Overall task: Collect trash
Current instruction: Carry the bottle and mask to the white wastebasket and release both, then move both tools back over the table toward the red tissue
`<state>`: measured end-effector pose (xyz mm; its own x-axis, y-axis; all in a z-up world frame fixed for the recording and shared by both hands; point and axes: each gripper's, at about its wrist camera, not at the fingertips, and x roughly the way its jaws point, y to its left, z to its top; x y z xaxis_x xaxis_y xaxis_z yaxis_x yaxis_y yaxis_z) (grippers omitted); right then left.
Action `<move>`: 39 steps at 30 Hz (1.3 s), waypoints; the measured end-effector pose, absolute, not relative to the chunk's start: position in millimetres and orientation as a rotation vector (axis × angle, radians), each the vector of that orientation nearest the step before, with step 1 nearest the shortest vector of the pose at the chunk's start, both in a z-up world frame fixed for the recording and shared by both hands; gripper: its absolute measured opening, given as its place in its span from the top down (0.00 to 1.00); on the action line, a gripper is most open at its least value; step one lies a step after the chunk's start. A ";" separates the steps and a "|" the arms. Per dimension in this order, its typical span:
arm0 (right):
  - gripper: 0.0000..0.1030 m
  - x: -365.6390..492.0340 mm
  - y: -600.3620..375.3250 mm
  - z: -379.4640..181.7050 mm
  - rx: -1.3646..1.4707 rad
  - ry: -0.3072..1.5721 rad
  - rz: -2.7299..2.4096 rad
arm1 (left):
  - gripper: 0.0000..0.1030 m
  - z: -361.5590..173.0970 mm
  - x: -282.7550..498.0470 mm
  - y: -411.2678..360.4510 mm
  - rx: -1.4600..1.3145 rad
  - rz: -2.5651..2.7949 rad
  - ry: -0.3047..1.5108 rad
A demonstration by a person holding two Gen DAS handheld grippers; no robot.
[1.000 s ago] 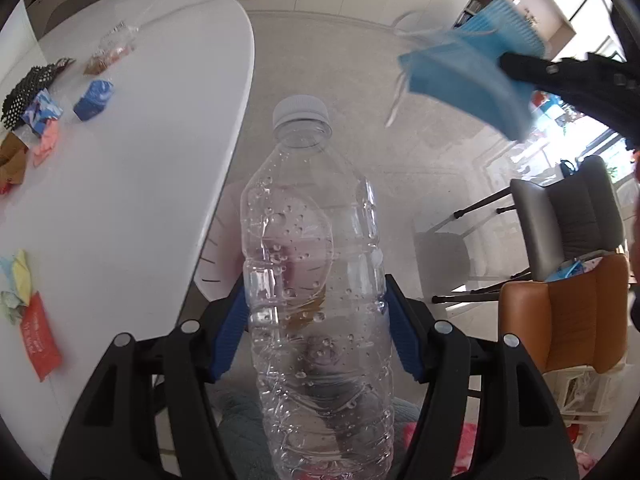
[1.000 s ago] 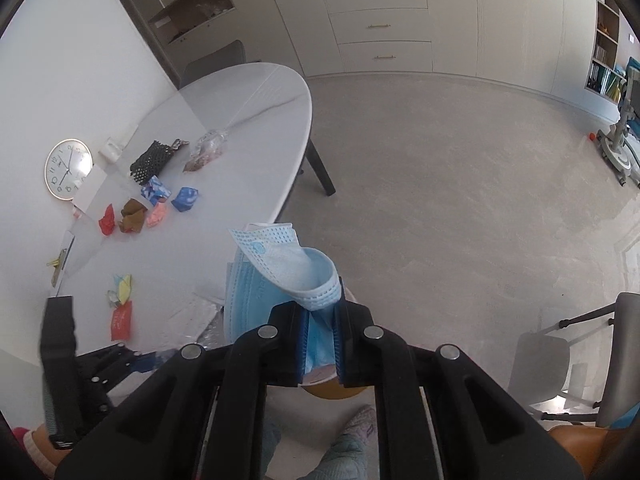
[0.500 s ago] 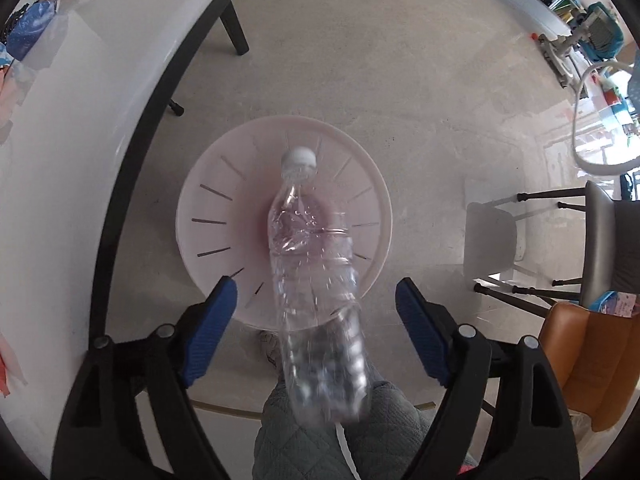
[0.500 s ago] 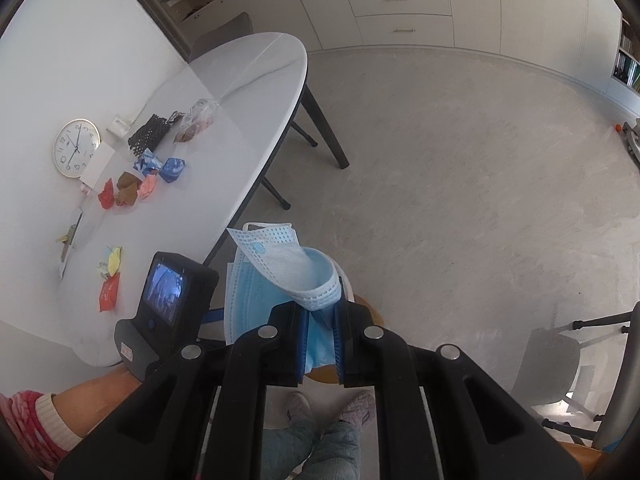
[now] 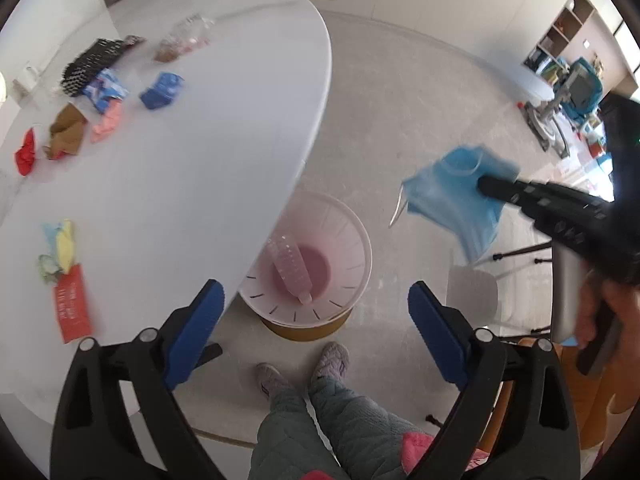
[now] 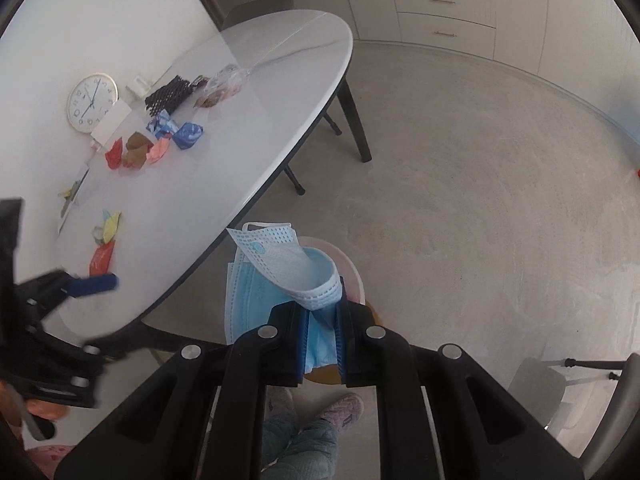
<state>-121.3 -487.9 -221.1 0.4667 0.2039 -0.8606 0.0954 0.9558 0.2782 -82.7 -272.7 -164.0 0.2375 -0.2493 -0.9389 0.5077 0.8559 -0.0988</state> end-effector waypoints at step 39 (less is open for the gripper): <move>0.02 -107.4 -411.2 -81.0 0.210 0.814 0.021 | 0.07 -65.8 -61.1 -31.3 -0.064 -0.017 1.018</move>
<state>-107.4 -411.2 -81.0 0.6875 0.0990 -0.7194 0.0619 0.9791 0.1938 -61.1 -31.3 -65.8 0.5251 -0.0441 -0.8499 -0.0160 0.9980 -0.0617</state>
